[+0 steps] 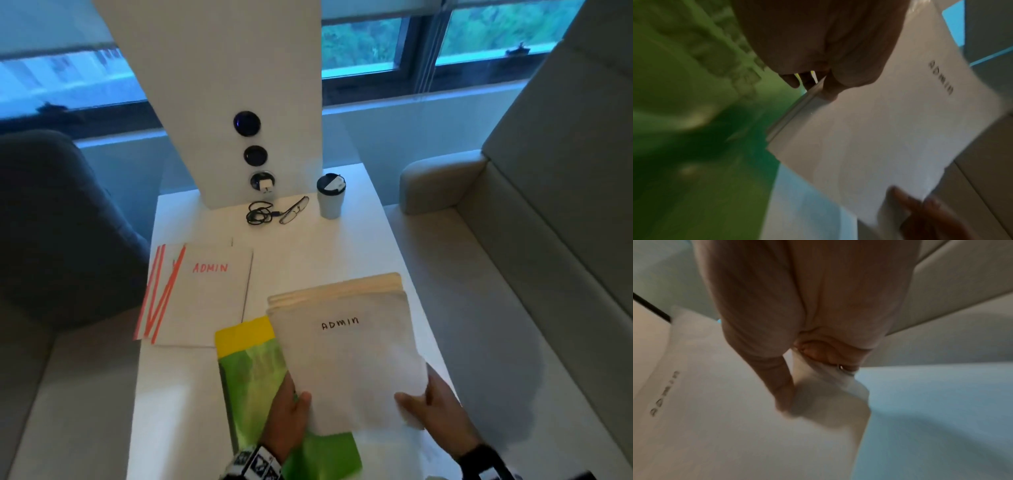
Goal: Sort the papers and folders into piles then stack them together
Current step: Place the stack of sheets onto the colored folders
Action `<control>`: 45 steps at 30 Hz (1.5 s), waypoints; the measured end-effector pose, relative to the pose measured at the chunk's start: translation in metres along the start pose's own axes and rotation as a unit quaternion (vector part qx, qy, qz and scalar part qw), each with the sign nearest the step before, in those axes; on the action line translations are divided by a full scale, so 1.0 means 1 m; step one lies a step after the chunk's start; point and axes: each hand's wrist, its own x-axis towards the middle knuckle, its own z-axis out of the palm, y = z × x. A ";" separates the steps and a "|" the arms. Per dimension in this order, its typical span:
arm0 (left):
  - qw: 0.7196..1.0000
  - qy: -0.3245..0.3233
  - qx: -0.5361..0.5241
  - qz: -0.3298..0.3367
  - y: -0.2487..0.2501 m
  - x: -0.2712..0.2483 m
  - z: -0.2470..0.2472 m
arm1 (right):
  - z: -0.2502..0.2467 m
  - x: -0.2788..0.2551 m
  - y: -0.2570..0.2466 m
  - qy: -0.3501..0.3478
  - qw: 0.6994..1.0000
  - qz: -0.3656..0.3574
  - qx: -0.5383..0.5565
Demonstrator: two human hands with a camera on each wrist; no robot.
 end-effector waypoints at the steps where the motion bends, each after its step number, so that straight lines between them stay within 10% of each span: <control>1: 1.000 0.010 0.019 -0.007 -0.017 -0.004 -0.009 | 0.015 -0.003 -0.001 -0.008 1.000 -0.014 -0.026; 12: 0.977 -0.086 0.133 -0.142 -0.101 -0.094 -0.089 | 0.141 -0.051 0.087 -0.056 0.944 0.115 -0.303; 16: 0.978 -0.029 0.169 -0.115 -0.122 -0.105 -0.088 | 0.152 -0.057 0.089 -0.005 0.936 0.145 -0.321; 36: 0.974 -0.082 0.184 -0.100 -0.081 -0.031 -0.087 | 0.153 -0.006 0.063 0.081 0.906 0.189 -0.369; 40: 0.969 -0.092 0.219 -0.072 -0.067 -0.001 -0.108 | 0.152 0.003 0.049 0.130 0.916 0.074 -0.373; 45: 0.970 0.090 0.209 -0.089 -0.041 0.059 -0.182 | 0.178 0.017 0.027 -0.007 0.923 -0.087 -0.375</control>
